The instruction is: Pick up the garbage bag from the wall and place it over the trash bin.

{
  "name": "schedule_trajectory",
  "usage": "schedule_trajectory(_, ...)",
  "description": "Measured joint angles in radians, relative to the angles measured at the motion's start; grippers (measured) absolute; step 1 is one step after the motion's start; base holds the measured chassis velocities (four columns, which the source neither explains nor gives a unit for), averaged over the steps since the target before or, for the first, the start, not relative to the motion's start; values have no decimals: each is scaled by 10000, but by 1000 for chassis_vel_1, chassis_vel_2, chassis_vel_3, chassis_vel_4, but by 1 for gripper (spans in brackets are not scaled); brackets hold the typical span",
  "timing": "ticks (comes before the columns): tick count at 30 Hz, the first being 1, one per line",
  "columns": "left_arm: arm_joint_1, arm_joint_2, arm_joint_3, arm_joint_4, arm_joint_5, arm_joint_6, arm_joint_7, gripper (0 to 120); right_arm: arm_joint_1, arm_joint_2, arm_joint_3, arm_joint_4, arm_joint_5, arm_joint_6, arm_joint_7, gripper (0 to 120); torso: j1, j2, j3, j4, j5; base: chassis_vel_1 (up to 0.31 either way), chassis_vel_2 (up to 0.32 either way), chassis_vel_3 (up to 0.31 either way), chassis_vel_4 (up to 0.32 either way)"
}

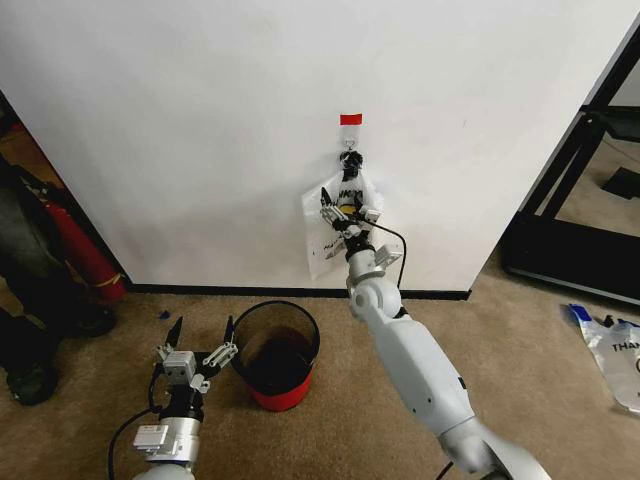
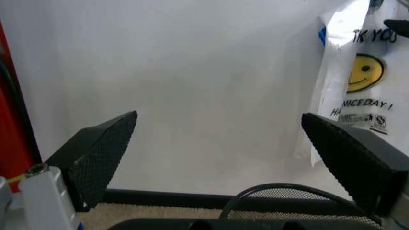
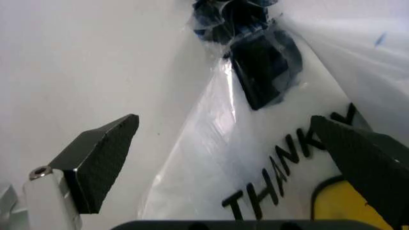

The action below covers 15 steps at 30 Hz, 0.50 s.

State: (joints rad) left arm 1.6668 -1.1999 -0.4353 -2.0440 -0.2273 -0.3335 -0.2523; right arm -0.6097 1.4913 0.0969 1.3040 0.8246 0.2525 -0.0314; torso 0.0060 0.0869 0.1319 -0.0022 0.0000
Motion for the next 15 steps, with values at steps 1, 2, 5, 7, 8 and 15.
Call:
schedule_trajectory(1,0,0,0,0,0,0,0,100,0,0,0,0,0,0,0,100,0,0,0,0,0,0,0,0,0)
schedule_trajectory(2,9,-11,-3,0,7,-7,0,100,52,-4,8,-23,228,-39,-67,100,0,0,0,0,0,0,0,0,0)
schedule_trajectory(5,23,-46,-14,0,21,-25,0,100,166,-31,18,-30,767,-142,-246,100,0,0,0,1,0,0,0,0,0)
schedule_trajectory(7,29,-63,-22,0,24,-31,0,100,257,-64,17,-20,1079,-221,-400,100,0,0,0,0,0,0,0,0,0)
schedule_trajectory(8,23,-66,-23,0,25,-31,0,100,320,-70,15,-27,1192,-248,-439,100,0,0,0,0,0,0,0,0,0)
schedule_trajectory(15,1,-81,-12,3,36,-33,0,100,599,-3,54,-219,1533,-336,-405,100,0,0,0,0,-3,0,0,0,0)
